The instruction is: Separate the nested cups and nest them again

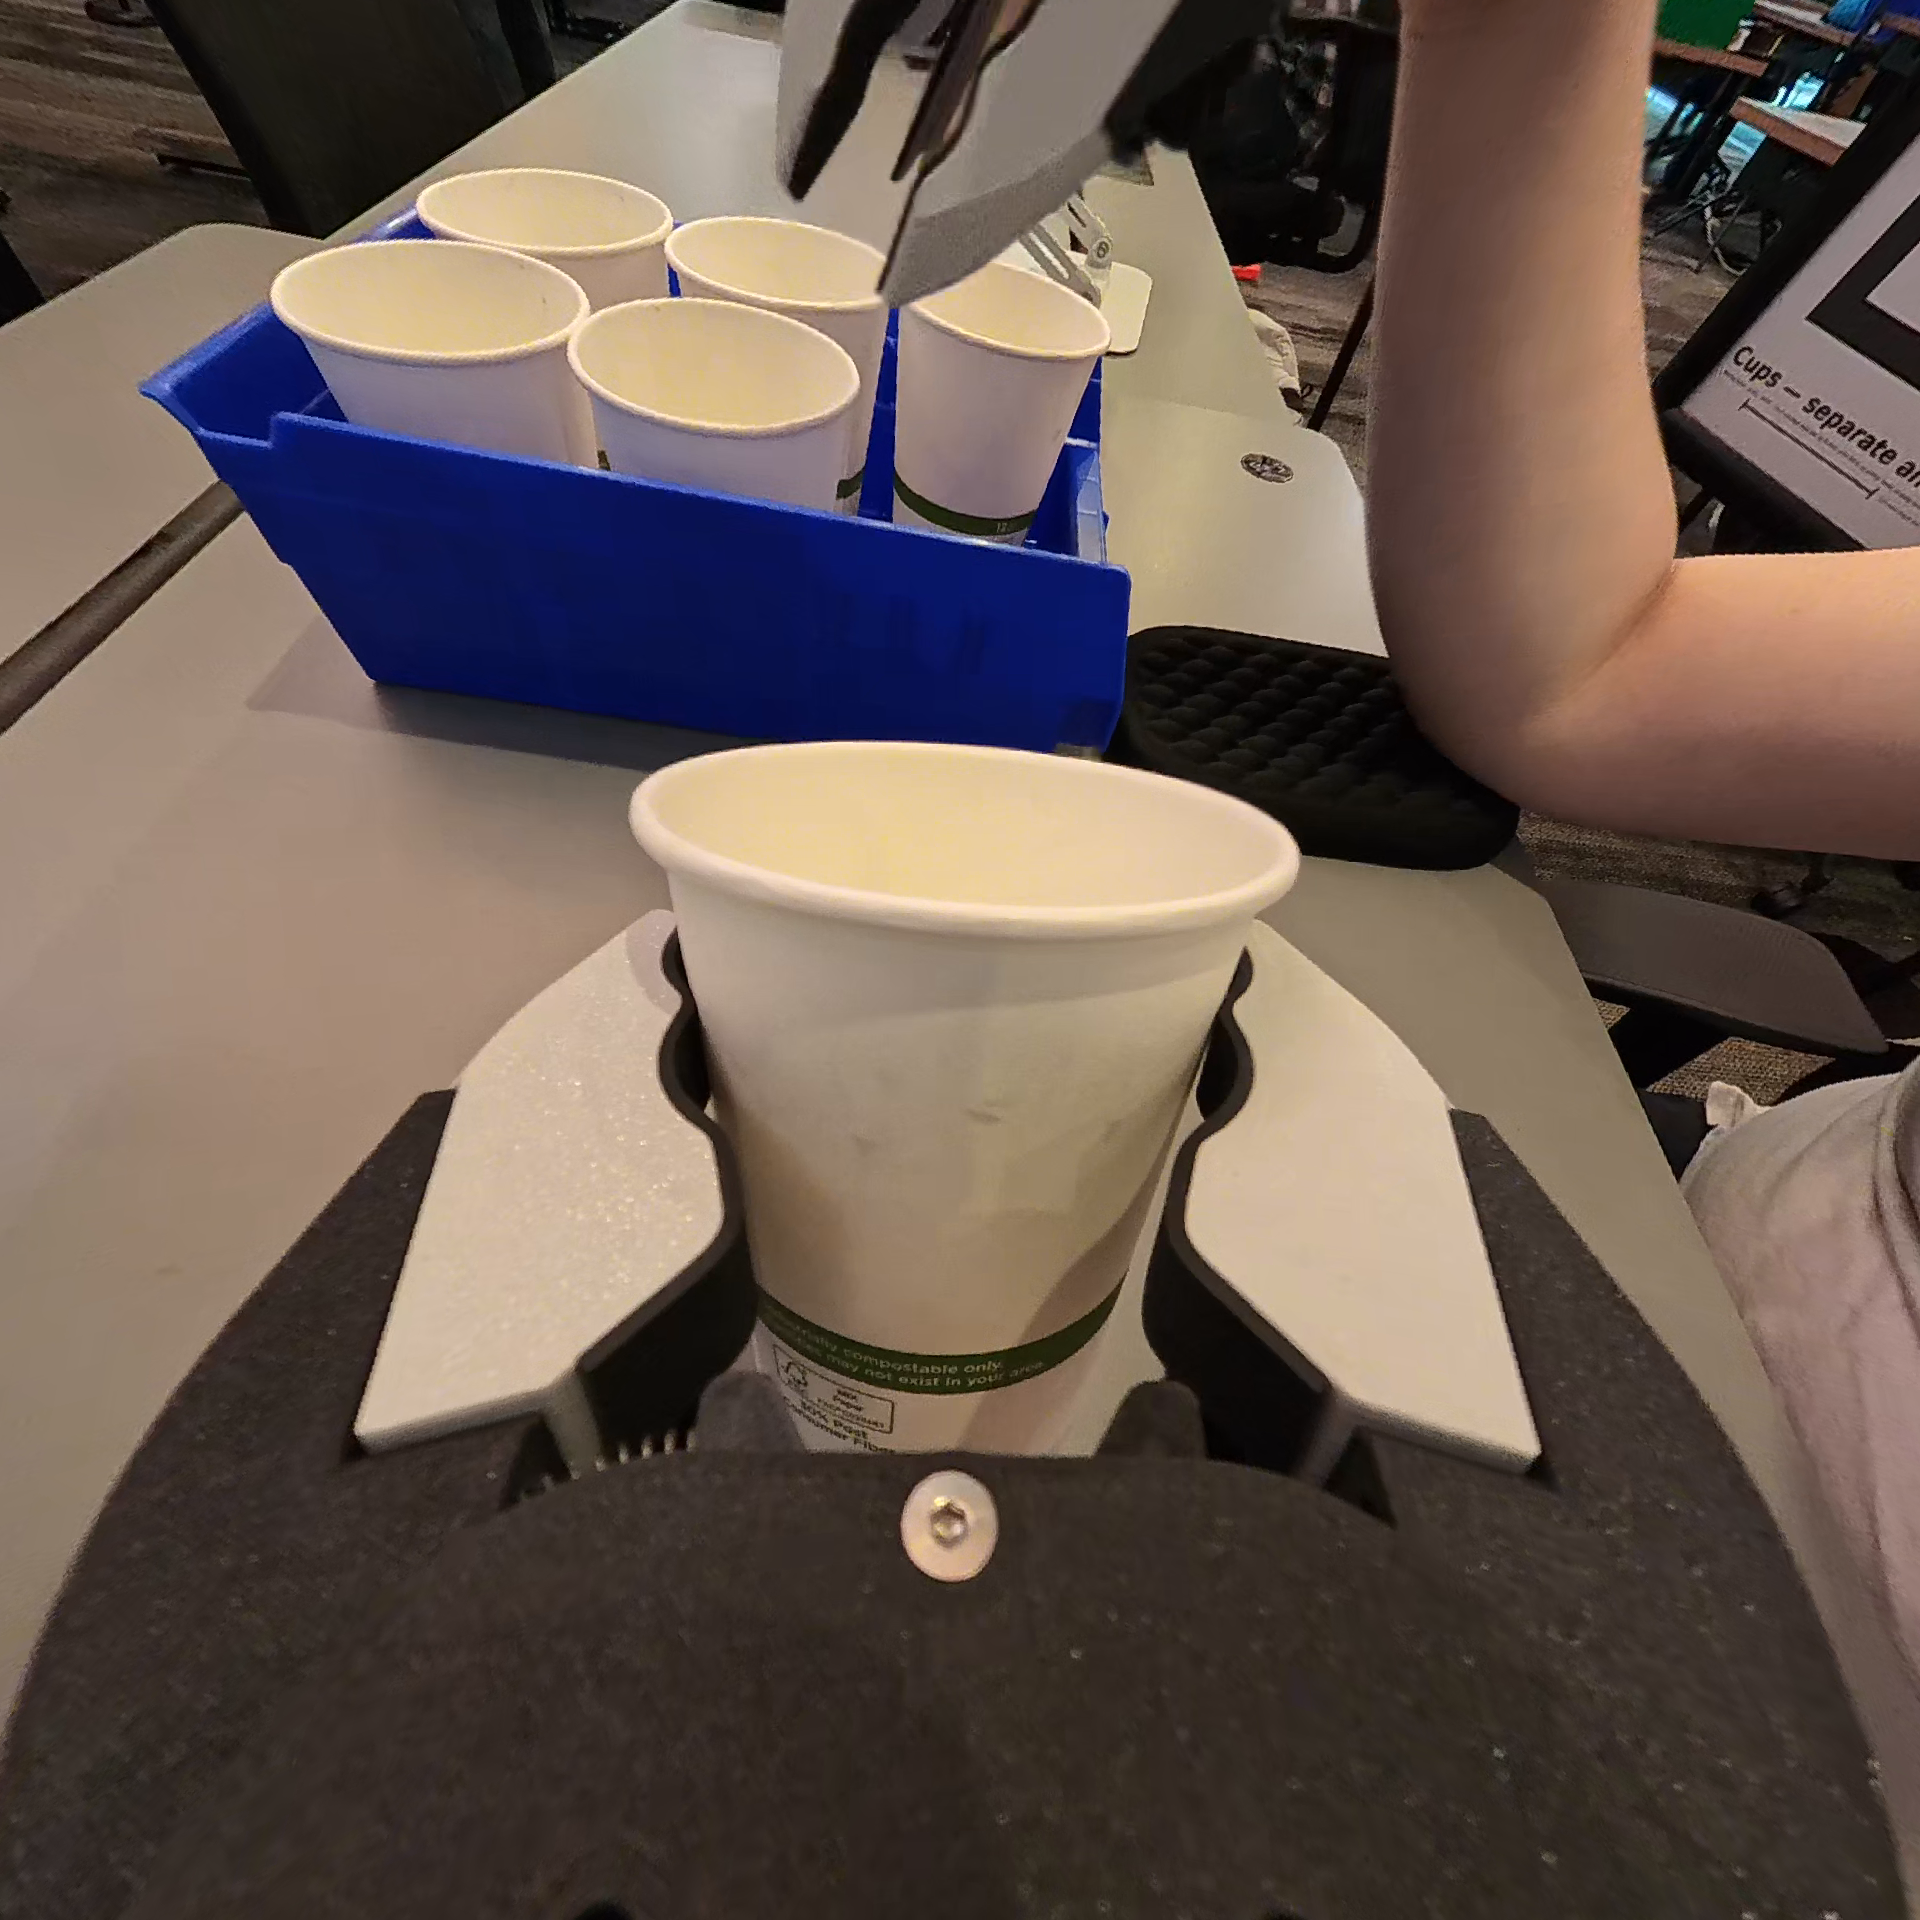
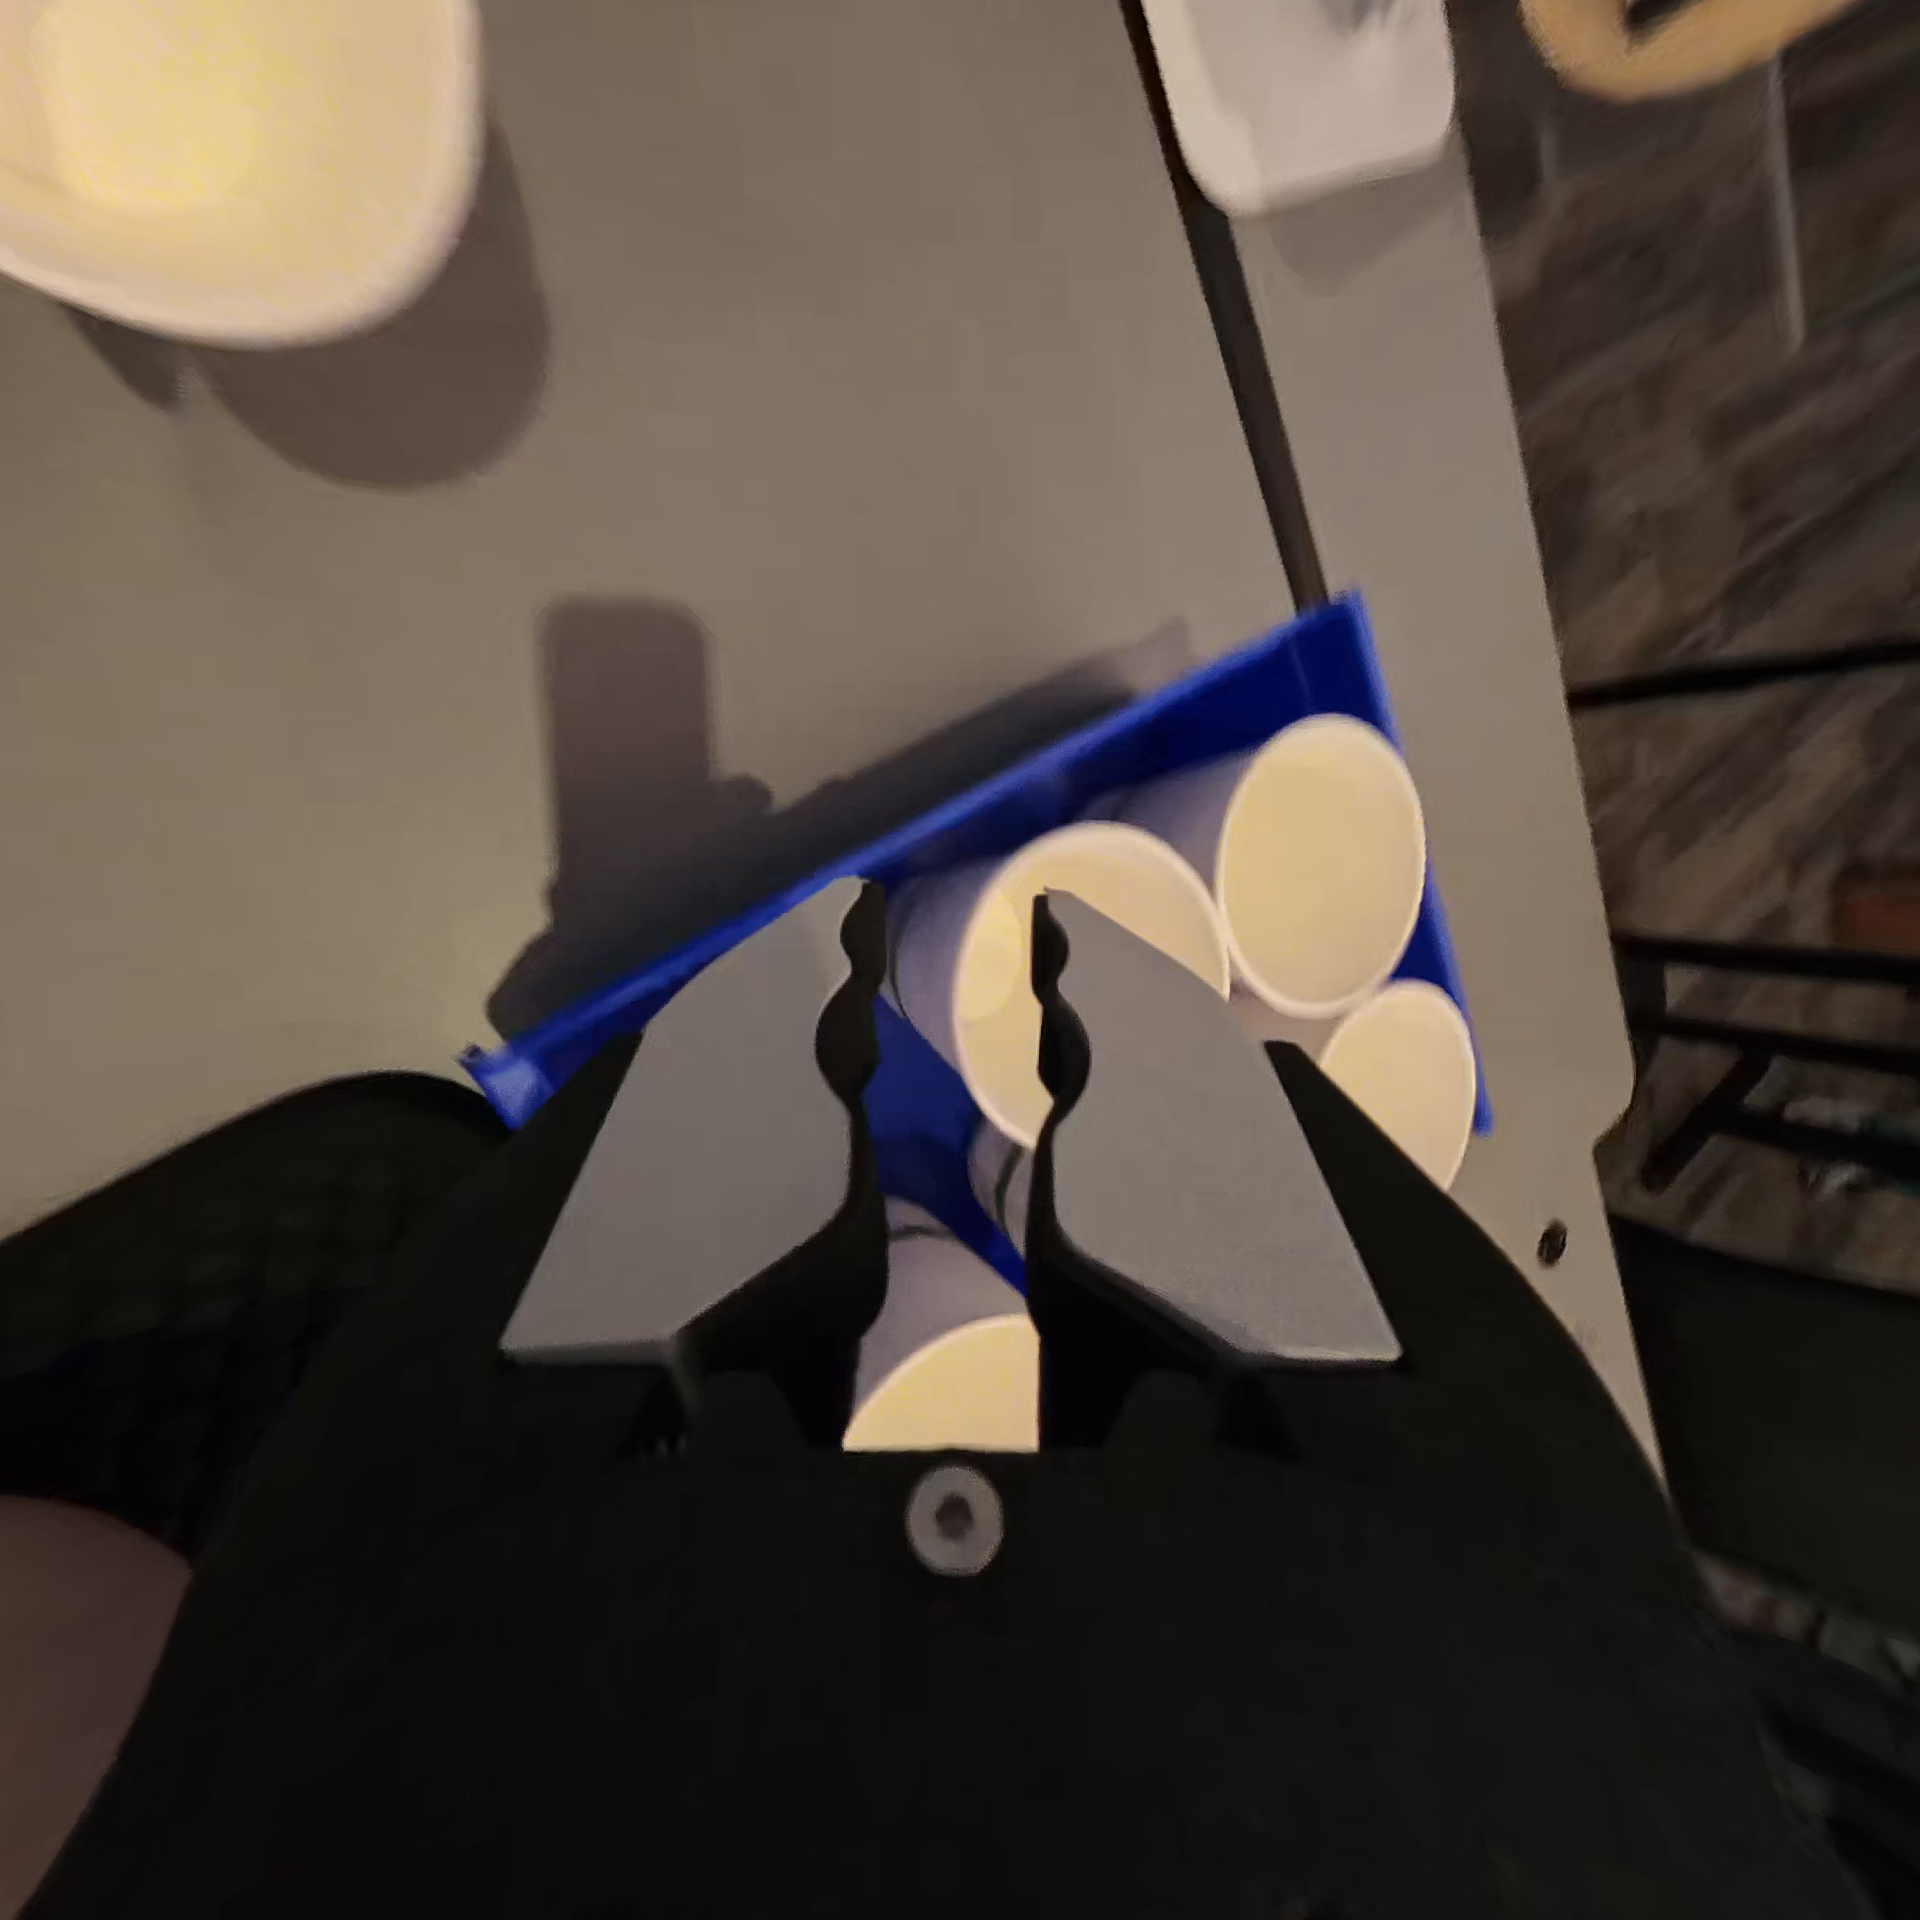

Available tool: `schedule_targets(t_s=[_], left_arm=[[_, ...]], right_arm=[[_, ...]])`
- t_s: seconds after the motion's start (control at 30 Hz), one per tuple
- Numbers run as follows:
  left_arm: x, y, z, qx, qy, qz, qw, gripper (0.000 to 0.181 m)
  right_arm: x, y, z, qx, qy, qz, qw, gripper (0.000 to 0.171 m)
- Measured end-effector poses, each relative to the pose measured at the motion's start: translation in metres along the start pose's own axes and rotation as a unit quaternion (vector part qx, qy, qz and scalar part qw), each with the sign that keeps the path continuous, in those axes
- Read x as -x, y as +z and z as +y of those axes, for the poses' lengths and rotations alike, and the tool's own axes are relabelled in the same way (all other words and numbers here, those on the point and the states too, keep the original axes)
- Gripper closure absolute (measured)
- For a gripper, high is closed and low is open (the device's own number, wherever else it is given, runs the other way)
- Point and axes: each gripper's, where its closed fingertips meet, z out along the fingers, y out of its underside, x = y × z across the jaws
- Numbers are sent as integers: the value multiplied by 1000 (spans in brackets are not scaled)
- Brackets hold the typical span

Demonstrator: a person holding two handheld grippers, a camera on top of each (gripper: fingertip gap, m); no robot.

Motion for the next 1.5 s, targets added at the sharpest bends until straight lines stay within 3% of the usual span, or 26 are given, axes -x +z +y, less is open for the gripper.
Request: schedule_targets(t_s=[0.1, 0.2, 0.27, 0.67, 0.83, 1.03, 1.2, 1.37, 1.5], left_arm=[[0, -1, -1, -3, 0, -1, 1000, 88], [0, -2, -3, -7, 0, -2, 1000, 88], [0, -2, -4, -9, 0, -1, 1000, 88], [-12, -9, -16, -45, -27, 47, 998, 87], [-22, -10, -18, -51, -30, 81, 995, 87], [-34, -8, -13, -37, -34, 117, 992, 85], [-38, -10, -17, -44, -48, 133, 989, 72], [-29, -15, -23, -58, -56, 109, 991, 65], [-13, -27, -31, -81, -86, 88, 989, 67]], right_arm=[[38, -14, -53, -99, -70, -54, 991, 144], [94, -30, -103, -205, -141, -158, 956, 144], [118, -32, -118, -224, -170, -197, 939, 144], [141, 6, -110, -164, -248, -211, 931, 151], [149, 7, -110, -175, -266, -230, 919, 167], [163, 3, -106, -174, -283, -267, 905, 170], [160, 1, -106, -180, -271, -275, 905, 170], [141, -13, -100, -184, -256, -237, 919, 171], [97, -46, -89, -200, -188, -140, 951, 170]])
